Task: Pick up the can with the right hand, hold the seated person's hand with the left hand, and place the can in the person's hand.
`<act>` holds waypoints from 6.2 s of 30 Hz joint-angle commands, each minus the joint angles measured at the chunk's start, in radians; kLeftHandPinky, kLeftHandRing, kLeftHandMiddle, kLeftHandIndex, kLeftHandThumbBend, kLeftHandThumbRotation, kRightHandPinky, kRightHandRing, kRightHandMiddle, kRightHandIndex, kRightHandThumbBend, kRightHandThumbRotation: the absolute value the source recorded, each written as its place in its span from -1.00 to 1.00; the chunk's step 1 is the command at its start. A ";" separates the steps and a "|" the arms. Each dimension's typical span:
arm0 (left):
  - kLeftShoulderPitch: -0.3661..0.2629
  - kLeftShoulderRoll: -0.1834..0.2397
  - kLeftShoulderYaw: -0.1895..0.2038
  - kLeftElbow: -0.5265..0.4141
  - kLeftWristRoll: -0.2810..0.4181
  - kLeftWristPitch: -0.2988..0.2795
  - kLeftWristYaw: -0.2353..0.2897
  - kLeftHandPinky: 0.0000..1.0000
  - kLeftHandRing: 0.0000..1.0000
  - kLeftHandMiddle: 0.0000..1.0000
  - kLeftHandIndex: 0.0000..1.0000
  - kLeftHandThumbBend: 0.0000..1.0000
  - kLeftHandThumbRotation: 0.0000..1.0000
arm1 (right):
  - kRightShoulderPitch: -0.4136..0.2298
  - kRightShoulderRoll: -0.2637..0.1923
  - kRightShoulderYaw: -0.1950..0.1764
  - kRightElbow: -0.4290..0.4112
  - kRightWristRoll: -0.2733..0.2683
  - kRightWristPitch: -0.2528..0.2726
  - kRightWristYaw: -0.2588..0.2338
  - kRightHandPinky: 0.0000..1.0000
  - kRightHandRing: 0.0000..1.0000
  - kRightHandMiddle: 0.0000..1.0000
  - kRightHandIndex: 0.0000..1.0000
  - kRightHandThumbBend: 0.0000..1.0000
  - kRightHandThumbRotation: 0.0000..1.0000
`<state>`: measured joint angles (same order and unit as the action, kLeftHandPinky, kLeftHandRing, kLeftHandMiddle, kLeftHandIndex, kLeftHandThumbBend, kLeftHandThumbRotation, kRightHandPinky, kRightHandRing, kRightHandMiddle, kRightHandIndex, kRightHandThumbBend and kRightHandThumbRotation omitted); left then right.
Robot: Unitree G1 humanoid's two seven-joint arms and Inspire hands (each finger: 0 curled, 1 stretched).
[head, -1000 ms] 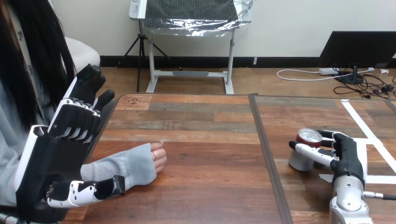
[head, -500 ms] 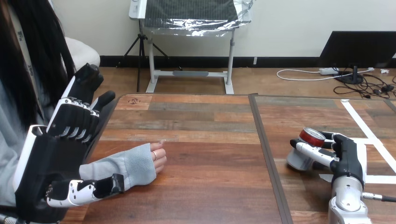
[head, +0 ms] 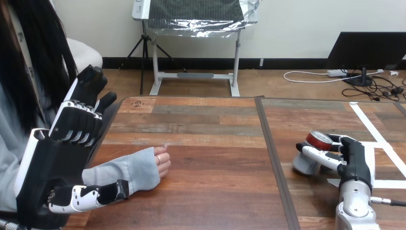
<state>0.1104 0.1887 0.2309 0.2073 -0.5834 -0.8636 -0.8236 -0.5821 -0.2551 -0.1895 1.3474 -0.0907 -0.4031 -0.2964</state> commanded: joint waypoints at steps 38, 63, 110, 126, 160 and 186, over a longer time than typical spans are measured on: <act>-0.102 0.025 -0.002 0.049 0.207 -0.062 0.132 0.81 0.96 0.96 0.89 1.00 -0.42 | -0.061 0.034 0.017 -0.112 0.031 -0.221 0.119 -0.17 -0.05 0.07 0.15 0.39 -1.00; -0.133 0.111 0.034 0.157 0.603 -0.178 0.394 0.69 0.87 0.91 0.89 1.00 -0.60 | -0.068 0.026 0.051 -0.133 0.003 -0.263 0.145 -0.17 -0.06 0.07 0.11 0.45 -1.00; -0.191 0.372 -0.050 0.013 0.981 0.147 0.562 0.59 0.75 0.76 0.79 1.00 -0.62 | -0.063 -0.007 0.064 -0.099 -0.010 -0.277 0.245 -0.19 -0.06 0.06 0.10 0.54 -1.00; -0.300 0.487 -0.136 0.132 1.043 0.169 0.541 0.58 0.71 0.72 0.73 1.00 -0.54 | -0.052 -0.021 0.063 -0.109 -0.010 -0.290 0.265 -0.21 -0.08 0.05 0.09 0.54 -1.00; -0.532 0.571 -0.354 0.450 1.207 0.179 0.590 0.40 0.57 0.60 0.60 1.00 -0.59 | -0.029 -0.037 0.054 -0.118 0.004 -0.326 0.318 -0.19 -0.06 0.06 0.09 0.53 -1.00; -0.602 0.566 -0.445 0.561 1.231 0.184 0.607 0.27 0.41 0.47 0.49 1.00 -0.56 | -0.014 -0.039 0.050 -0.134 0.034 -0.339 0.364 -0.18 -0.05 0.08 0.10 0.54 -1.00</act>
<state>-0.4062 0.7383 -0.1977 0.7477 0.6414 -0.6854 -0.2447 -0.5503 -0.2787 -0.1260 1.2675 -0.0765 -0.6961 0.0657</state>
